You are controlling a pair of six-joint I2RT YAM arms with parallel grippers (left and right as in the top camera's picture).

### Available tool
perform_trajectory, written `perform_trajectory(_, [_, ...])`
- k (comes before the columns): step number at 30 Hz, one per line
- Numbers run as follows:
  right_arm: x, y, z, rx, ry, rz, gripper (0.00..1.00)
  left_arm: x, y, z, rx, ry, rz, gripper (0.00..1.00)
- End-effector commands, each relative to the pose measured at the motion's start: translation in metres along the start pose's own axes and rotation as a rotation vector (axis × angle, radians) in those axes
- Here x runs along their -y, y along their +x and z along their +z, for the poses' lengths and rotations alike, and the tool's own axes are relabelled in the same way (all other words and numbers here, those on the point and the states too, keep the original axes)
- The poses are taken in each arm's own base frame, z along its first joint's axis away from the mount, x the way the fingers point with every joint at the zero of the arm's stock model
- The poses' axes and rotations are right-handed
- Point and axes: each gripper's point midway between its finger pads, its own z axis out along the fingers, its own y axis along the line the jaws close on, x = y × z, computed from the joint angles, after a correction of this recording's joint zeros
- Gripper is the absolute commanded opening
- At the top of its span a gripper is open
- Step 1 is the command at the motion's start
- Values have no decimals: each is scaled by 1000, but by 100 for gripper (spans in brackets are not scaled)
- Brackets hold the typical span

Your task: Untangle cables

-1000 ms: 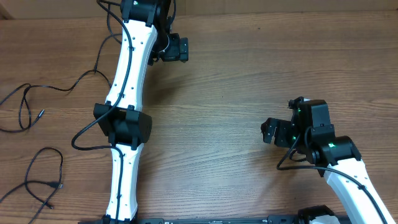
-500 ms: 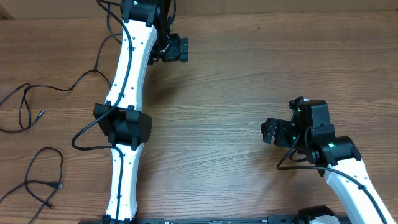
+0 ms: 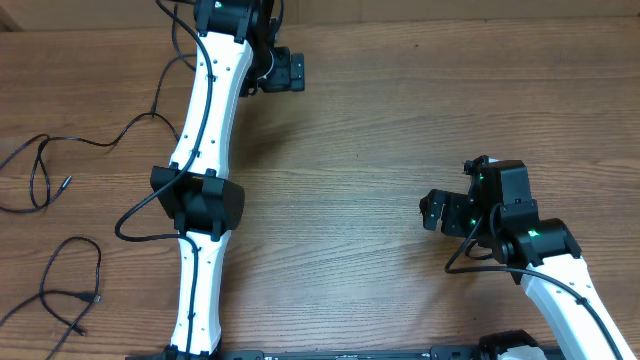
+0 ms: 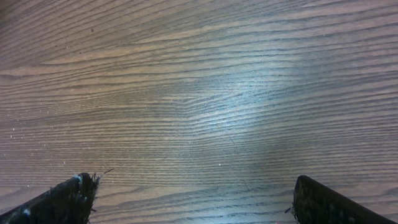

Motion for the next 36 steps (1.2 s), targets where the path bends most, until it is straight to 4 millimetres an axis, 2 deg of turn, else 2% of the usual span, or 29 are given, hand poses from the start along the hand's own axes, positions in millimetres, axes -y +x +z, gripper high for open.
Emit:
perform_trajectory(1, [-2, -5, -3, 17, -9, 4, 100, 18, -2, -4, 28, 29, 56, 100])
perform_trajectory(7, [-2, -5, -3, 17, -9, 4, 100, 36, -15, -21, 138, 67, 96, 100])
perform_trajectory(13, [-2, -5, -3, 17, -9, 4, 100, 33, -10, -28, 240, 92, 130, 100])
perform_trajectory(20, [-2, -5, -3, 17, -10, 4, 100, 22, 22, -20, 333, 117, 149, 100])
perform_trajectory(25, [-2, -5, -3, 17, -10, 4, 100, 18, 41, -26, 451, 156, 161, 100])
perform_trajectory(30, [-2, -5, -3, 17, -9, 4, 100, 12, 62, -44, 575, 187, 171, 100])
perform_trajectory(36, [-2, -5, -3, 17, -9, 4, 100, 3, 96, -80, 713, 219, 180, 100])
